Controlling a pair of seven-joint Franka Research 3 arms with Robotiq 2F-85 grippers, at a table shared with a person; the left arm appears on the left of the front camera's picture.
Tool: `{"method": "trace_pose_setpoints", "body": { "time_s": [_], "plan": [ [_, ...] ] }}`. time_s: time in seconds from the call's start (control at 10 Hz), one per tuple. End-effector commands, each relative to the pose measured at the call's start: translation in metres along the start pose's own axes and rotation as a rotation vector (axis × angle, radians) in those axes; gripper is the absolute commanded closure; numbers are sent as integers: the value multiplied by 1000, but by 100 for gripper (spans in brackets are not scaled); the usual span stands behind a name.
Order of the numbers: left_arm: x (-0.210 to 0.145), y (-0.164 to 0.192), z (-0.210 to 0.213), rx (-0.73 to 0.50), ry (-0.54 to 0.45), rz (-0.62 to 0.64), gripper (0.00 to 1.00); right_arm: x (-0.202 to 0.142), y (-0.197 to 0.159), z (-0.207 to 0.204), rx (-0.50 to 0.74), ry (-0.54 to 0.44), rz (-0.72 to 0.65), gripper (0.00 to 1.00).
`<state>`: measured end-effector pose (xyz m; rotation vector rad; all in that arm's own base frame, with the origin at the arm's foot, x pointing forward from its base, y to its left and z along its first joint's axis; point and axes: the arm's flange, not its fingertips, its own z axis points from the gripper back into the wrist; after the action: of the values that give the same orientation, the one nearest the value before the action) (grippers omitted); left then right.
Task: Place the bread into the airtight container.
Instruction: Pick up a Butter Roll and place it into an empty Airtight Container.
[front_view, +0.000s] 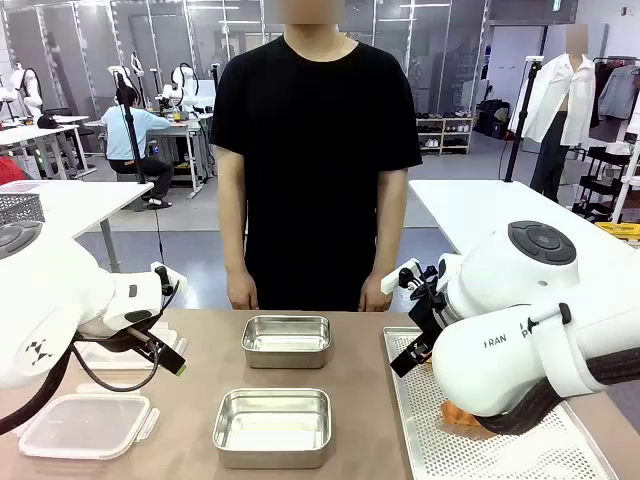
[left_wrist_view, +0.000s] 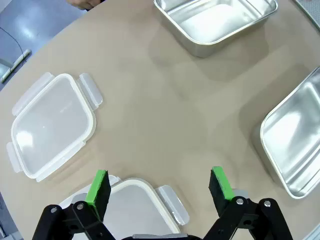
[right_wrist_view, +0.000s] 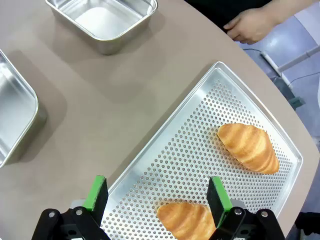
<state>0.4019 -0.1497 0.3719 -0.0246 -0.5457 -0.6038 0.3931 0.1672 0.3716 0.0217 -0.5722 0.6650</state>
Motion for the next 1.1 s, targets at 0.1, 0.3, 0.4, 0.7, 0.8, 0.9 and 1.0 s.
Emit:
{"method": "trace_pose_setpoints", "body": {
  "time_s": [0.1, 0.3, 0.4, 0.7, 0.8, 0.9, 1.0],
  "plan": [
    [0, -1, 0, 0, 0, -1, 0, 0, 0, 0, 0, 0, 0, 0],
    [0, -1, 0, 0, 0, -1, 0, 0, 0, 0, 0, 0, 0, 0],
    [0, -1, 0, 0, 0, -1, 0, 0, 0, 0, 0, 0, 0, 0],
    [0, -1, 0, 0, 0, -1, 0, 0, 0, 0, 0, 0, 0, 0],
    [0, -1, 0, 0, 0, -1, 0, 0, 0, 0, 0, 0, 0, 0],
    [0, -1, 0, 0, 0, -1, 0, 0, 0, 0, 0, 0, 0, 0],
    [0, -1, 0, 0, 0, -2, 0, 0, 0, 0, -1, 0, 3, 0]
  ]
}}
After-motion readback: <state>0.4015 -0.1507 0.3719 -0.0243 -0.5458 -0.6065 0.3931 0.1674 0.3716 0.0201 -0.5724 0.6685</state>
